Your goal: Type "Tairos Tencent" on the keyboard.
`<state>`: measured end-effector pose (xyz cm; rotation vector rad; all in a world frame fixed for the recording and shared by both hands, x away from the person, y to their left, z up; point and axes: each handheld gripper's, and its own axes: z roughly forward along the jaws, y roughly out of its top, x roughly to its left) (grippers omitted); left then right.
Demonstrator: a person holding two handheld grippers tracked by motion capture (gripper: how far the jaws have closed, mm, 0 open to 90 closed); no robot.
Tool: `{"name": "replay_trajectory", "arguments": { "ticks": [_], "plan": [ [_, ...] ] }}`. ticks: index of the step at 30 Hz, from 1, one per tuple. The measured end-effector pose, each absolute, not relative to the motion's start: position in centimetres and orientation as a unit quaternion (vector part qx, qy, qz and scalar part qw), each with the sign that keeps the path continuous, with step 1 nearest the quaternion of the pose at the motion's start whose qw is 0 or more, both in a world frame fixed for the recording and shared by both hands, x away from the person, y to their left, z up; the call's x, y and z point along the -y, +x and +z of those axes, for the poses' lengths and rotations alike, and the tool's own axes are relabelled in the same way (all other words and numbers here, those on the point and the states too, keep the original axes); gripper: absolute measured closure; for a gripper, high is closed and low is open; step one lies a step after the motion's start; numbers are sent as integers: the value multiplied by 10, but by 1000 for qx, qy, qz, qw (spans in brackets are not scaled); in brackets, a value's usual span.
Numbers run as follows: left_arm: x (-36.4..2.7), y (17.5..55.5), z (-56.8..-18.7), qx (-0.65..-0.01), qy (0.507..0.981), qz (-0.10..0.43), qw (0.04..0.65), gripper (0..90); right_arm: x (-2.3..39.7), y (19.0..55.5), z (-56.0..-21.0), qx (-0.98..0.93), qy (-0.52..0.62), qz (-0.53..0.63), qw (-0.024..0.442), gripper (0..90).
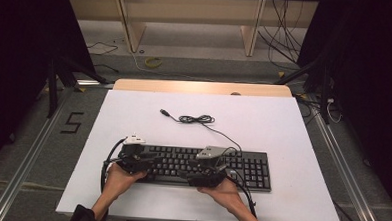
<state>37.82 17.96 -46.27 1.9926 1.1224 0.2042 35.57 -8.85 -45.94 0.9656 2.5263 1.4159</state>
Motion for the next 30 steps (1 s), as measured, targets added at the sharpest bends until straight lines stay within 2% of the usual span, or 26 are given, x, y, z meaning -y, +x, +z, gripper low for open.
{"name": "replay_trajectory", "arguments": {
  "ticks": [6,15,26,30],
  "plan": [
    [-184,374,-460,-448,786,76,419,577,87,358,-461,-829,314,460,46,595],
    [-186,371,-458,-438,781,73,439,478,81,360,-461,-832,307,460,42,731],
    [-189,367,-455,-439,772,77,453,414,73,366,-467,-842,309,439,49,890],
    [-190,366,-455,-438,769,82,459,402,69,367,-469,-846,310,431,51,900]
  ]
}}
